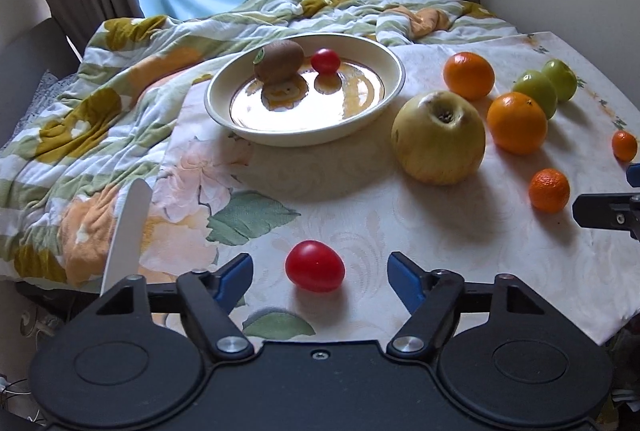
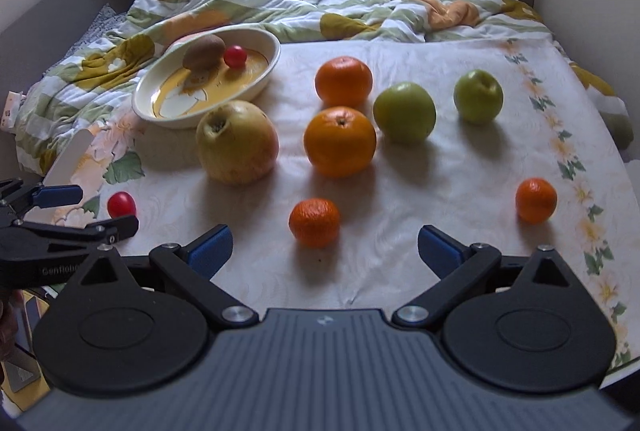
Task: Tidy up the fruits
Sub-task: 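Grasp the other red tomato with the left tool while the right grasps a small mandarin, then drop the tomato into the bowl with the left tool while the right carries the mandarin over, then lower the mandarin into the bowl and open the right tool, then move the left tool toward the pale apple while the right approaches the green apples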
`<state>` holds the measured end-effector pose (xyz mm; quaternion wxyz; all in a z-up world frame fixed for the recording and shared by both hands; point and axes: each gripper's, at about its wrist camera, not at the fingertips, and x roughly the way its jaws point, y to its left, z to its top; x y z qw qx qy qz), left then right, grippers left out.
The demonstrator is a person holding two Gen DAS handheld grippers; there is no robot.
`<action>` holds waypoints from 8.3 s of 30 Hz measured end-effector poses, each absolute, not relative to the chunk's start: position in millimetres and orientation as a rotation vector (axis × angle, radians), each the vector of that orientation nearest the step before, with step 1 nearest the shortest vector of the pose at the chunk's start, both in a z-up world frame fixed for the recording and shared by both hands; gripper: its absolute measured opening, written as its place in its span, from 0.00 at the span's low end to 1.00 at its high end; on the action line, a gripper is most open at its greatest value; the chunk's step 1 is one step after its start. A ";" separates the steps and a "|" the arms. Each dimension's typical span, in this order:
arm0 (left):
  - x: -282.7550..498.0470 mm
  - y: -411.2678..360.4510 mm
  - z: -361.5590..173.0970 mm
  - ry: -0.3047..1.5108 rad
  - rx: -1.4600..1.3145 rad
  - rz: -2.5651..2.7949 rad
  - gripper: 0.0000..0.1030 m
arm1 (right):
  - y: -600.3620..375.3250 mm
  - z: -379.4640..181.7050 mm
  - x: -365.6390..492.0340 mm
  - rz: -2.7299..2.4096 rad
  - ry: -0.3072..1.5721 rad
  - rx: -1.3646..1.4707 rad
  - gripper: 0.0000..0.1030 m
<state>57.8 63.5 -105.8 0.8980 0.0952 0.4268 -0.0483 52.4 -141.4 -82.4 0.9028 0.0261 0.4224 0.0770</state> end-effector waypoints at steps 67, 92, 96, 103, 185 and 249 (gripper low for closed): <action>49.2 45.3 -5.4 0.749 0.067 0.052 0.38 | -125.5 -20.4 90.3 0.380 0.842 -0.051 0.50; 183.7 98.4 -11.0 0.780 0.107 -0.008 0.38 | -64.1 1.9 214.3 0.375 0.809 -0.027 0.50; 209.1 107.0 -25.7 0.809 0.124 -0.039 0.38 | -52.7 -7.0 235.8 0.346 0.830 -0.023 0.50; 245.6 111.0 -55.7 0.880 0.167 -0.099 0.38 | -41.0 -25.7 266.8 0.300 0.876 -0.013 0.50; 118.7 91.4 -1.3 0.731 0.119 0.030 0.94 | -59.5 -4.9 193.0 0.273 0.775 -0.112 1.00; 137.1 -52.1 -106.2 0.888 0.102 0.048 0.77 | -209.2 -120.0 190.8 0.519 0.823 -0.234 0.75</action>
